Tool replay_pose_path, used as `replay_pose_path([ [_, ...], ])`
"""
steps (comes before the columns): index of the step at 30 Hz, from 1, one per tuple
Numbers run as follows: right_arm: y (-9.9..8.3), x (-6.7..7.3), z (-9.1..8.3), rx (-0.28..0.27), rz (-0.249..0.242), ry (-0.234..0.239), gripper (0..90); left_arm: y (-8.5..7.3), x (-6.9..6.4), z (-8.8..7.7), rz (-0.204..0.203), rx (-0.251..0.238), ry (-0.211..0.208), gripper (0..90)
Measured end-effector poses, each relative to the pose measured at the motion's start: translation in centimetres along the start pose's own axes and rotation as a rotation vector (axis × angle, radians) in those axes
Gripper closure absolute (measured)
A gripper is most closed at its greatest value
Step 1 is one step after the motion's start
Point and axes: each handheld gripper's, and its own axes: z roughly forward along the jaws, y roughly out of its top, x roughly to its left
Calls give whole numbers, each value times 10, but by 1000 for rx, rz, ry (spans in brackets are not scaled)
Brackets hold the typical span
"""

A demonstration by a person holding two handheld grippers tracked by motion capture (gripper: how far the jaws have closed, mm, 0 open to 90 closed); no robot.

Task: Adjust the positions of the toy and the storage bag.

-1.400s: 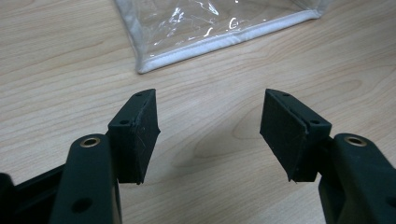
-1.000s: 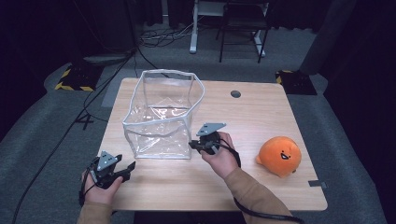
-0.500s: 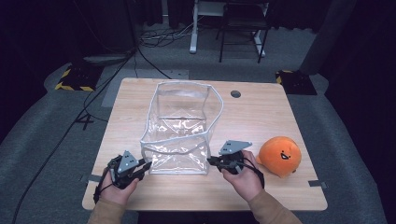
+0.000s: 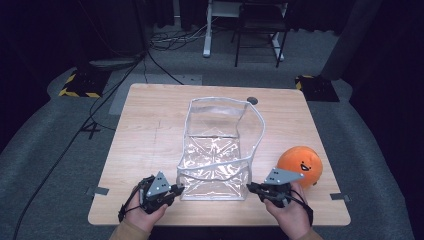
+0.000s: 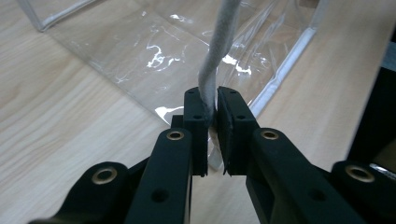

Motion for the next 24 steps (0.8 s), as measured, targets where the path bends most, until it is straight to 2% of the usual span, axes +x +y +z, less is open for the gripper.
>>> replay_pose_path([
  [6, -19, 4, -22, -6, 24, -25, 876, 4, -23, 6, 46, 16, -56, 835],
  [14, -36, 8, -43, -6, 54, -39, 876, 6, -40, 9, 78, 22, -104, 839],
  [18, -44, 13, -51, -10, 69, -36, 875, 5, -48, 7, 99, 28, -111, 840],
  [20, -47, 17, -54, -13, 71, -34, 875, 4, -52, 6, 91, 33, -124, 840],
  [24, -52, 22, -58, -19, 74, -38, 873, 3, -59, 3, 104, 39, -113, 836],
])
